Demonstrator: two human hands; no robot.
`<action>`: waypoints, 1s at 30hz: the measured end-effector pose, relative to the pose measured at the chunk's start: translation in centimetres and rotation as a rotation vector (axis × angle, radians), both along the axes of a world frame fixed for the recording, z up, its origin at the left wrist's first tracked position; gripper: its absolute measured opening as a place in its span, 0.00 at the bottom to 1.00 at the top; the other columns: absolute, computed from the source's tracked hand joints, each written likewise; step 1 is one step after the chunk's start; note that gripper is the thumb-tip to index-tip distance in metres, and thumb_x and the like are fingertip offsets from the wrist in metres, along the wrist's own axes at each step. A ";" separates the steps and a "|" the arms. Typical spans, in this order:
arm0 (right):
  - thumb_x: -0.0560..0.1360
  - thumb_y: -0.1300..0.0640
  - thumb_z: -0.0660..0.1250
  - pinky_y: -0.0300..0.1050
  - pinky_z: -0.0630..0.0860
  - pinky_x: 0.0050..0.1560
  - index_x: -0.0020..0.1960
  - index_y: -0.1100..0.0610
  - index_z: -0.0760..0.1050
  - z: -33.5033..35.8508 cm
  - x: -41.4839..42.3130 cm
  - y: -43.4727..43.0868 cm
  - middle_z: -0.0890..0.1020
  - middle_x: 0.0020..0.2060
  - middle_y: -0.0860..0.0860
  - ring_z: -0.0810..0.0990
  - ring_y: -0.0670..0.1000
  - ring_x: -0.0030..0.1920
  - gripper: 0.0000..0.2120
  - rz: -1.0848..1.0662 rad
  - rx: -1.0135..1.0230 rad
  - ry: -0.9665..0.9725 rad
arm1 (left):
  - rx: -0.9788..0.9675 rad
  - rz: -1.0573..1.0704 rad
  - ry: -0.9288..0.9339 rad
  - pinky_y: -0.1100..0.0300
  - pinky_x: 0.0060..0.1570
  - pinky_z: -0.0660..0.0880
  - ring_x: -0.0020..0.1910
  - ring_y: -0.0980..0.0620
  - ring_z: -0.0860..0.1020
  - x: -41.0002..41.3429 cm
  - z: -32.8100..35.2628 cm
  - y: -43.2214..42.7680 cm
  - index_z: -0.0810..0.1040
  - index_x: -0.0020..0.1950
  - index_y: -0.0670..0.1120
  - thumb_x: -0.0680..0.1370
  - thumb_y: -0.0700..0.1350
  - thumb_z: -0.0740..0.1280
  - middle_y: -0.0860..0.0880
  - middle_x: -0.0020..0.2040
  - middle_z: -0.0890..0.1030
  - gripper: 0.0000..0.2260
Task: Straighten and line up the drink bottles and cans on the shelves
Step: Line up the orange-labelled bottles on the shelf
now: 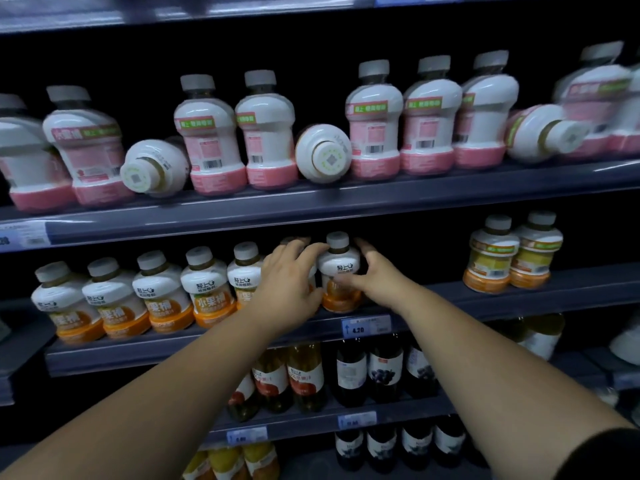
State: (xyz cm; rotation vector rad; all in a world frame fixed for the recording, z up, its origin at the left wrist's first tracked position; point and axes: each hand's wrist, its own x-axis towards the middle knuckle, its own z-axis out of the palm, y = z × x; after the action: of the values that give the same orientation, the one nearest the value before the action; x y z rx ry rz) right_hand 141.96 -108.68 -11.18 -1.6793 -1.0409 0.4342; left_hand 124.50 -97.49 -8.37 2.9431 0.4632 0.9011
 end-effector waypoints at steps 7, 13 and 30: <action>0.66 0.52 0.80 0.55 0.79 0.59 0.68 0.47 0.69 0.1 7.6 -10.4 0.75 0.64 0.48 0.78 0.49 0.59 0.34 -0.210 0.141 -0.179 | -0.097 -0.178 -0.049 0.48 0.63 0.69 0.66 0.43 0.71 11.3 -1.3 -9.1 0.69 0.72 0.51 0.69 0.52 0.70 0.46 0.67 0.72 0.31; 0.71 0.60 0.76 0.43 0.77 0.53 0.58 0.47 0.74 1.2 14.9 -20.4 0.80 0.54 0.50 0.78 0.45 0.47 0.20 -0.452 0.213 -0.172 | -0.589 -0.246 -0.069 0.64 0.62 0.67 0.62 0.48 0.74 21.4 -1.8 -16.3 0.68 0.72 0.48 0.67 0.46 0.77 0.43 0.62 0.74 0.35; 0.71 0.55 0.76 0.52 0.68 0.69 0.77 0.49 0.59 0.0 18.8 -23.3 0.67 0.71 0.54 0.67 0.55 0.70 0.41 -0.669 -0.099 -0.206 | -1.008 -0.287 -0.129 0.52 0.62 0.75 0.57 0.51 0.80 29.6 -0.8 -15.3 0.76 0.60 0.57 0.71 0.49 0.75 0.52 0.57 0.81 0.20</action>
State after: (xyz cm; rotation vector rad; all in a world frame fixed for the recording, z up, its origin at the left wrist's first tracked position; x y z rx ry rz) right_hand 160.77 -132.03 -11.17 -2.0672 -0.5458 -0.1293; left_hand 154.14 -112.75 -9.13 1.9506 0.3305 0.5642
